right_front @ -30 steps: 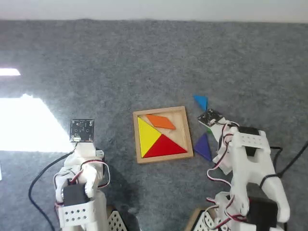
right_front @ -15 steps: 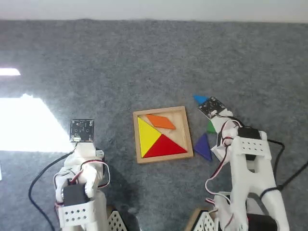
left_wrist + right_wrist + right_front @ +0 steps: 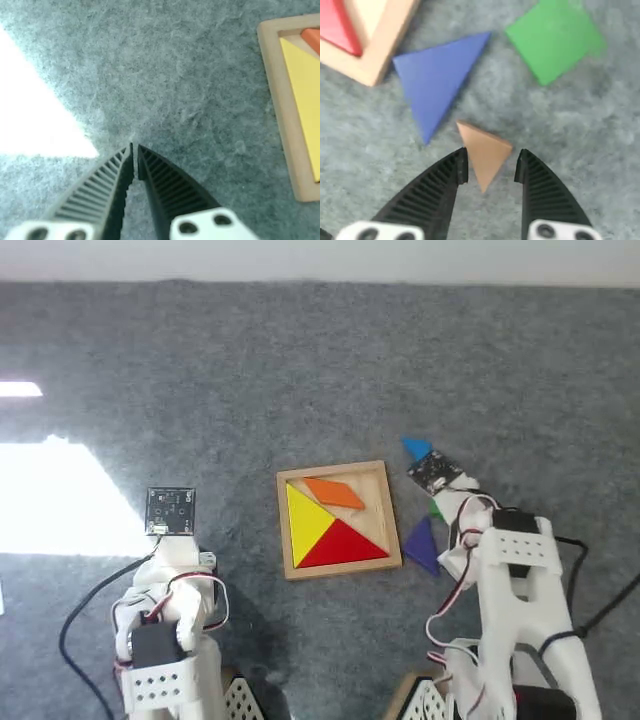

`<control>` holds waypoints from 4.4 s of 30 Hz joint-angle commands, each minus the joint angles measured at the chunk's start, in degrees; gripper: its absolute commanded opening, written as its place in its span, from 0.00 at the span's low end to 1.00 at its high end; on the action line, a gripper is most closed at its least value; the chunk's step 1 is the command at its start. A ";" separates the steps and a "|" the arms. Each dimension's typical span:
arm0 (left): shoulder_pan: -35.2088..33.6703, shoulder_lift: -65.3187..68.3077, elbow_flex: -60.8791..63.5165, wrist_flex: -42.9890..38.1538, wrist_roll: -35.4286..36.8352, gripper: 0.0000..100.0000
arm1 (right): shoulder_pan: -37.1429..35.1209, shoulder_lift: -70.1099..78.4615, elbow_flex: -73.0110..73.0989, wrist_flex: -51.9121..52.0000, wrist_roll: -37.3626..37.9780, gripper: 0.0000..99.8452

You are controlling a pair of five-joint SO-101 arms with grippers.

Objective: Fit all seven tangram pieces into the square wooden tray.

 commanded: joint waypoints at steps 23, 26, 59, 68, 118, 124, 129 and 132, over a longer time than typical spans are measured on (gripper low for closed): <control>-0.44 -1.05 -0.75 0.18 0.09 0.01 | -6.11 10.15 -1.41 -0.31 3.69 0.09; -0.53 -1.05 -0.75 0.18 0.09 0.01 | -6.29 7.25 0.97 -0.31 3.60 0.09; -0.53 -1.05 -0.75 0.18 0.09 0.01 | -5.32 -22.90 9.32 15.69 7.47 0.18; -0.53 -1.05 -0.75 0.18 0.09 0.01 | -5.49 -2.15 5.80 2.51 3.78 0.17; -0.53 -1.05 -0.75 0.18 0.09 0.01 | -19.12 14.55 -42.11 20.53 -0.79 0.01; -0.53 -1.05 -0.75 0.18 0.09 0.01 | -24.92 23.25 -50.55 21.85 3.60 0.01; -0.53 -1.05 -0.75 0.18 0.09 0.01 | -33.45 27.74 -49.23 21.23 3.34 0.01; -0.53 -1.05 -0.75 0.18 0.09 0.01 | -35.65 29.23 -49.14 21.32 0.09 0.01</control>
